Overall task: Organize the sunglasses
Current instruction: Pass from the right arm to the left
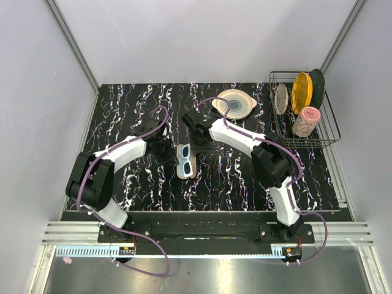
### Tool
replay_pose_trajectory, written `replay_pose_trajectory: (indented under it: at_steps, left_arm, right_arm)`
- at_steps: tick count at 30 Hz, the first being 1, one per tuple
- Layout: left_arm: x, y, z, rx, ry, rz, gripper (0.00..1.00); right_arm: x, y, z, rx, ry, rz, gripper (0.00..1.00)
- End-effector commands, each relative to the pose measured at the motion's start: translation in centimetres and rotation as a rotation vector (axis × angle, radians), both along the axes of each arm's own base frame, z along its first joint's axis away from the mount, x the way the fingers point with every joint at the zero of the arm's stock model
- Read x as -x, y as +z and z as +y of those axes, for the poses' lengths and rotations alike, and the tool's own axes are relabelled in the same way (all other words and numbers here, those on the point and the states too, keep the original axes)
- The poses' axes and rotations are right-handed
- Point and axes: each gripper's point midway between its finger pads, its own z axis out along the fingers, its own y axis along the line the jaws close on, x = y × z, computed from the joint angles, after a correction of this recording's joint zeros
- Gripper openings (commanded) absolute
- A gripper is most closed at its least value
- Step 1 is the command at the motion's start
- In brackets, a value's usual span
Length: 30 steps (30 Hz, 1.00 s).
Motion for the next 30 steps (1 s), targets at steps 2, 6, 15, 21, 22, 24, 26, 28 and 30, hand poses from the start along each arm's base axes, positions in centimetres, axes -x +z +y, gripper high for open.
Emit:
replay_pose_trajectory:
  at_steps: [2,6,15,21,22,24,26,28,30]
  left_arm:
    - [-0.4,-0.9,-0.4,0.029,-0.006,-0.002,0.24]
    - [0.0,-2.0,-0.1,0.008,-0.005,0.026,0.17]
    - [0.5,-3.3,0.6,-0.032,-0.005,0.059,0.00]
    - [0.1,-2.7,0.9,-0.055,0.001,0.039,0.00]
    - [-0.2,-2.3,0.8,-0.054,0.001,0.027,0.00]
    - [-0.2,-2.1,0.8,-0.056,0.001,0.026,0.00]
    - [-0.3,-2.0,0.7,-0.056,-0.002,0.024,0.00]
    - [-0.4,-1.8,0.5,-0.071,-0.009,0.016,0.00]
    - [-0.3,-1.7,0.6,-0.096,-0.016,0.010,0.00]
  right_arm:
    - [-0.5,3.3,0.9,-0.082,0.016,-0.063,0.23]
    - [-0.3,3.2,0.7,-0.081,0.019,-0.060,0.23]
    - [0.3,2.3,0.1,-0.071,0.049,-0.059,0.26]
    - [-0.2,4.2,0.8,-0.124,0.067,-0.112,0.39]
    - [-0.5,4.7,1.1,-0.139,0.070,-0.127,0.40]
    - [-0.8,5.3,1.4,-0.153,0.079,-0.141,0.43]
    - [-0.8,5.5,1.7,-0.160,0.090,-0.141,0.44]
    - [-1.0,5.9,1.9,-0.168,0.090,-0.149,0.48]
    - [-1.1,6.4,1.9,-0.175,0.094,-0.158,0.51]
